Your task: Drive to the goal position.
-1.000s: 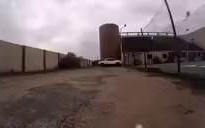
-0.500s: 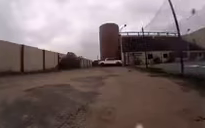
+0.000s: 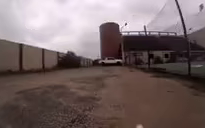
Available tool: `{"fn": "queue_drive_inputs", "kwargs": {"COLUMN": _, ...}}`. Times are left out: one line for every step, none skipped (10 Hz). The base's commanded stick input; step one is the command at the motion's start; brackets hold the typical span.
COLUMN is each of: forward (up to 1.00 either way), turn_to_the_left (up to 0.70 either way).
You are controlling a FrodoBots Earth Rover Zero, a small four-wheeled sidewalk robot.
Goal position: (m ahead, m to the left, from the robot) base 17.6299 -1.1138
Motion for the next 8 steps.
{"fn": "queue_drive_inputs", "kwargs": {"forward": 0.00, "turn_to_the_left": 0.00}}
{"fn": "queue_drive_inputs", "kwargs": {"forward": 0.00, "turn_to_the_left": 0.00}}
{"fn": "queue_drive_inputs", "kwargs": {"forward": 0.00, "turn_to_the_left": 0.00}}
{"fn": "queue_drive_inputs", "kwargs": {"forward": 0.25, "turn_to_the_left": 0.00}}
{"fn": "queue_drive_inputs", "kwargs": {"forward": 0.38, "turn_to_the_left": 0.00}}
{"fn": "queue_drive_inputs", "kwargs": {"forward": 0.15, "turn_to_the_left": 0.00}}
{"fn": "queue_drive_inputs", "kwargs": {"forward": 0.05, "turn_to_the_left": 0.00}}
{"fn": "queue_drive_inputs", "kwargs": {"forward": 0.00, "turn_to_the_left": 0.00}}
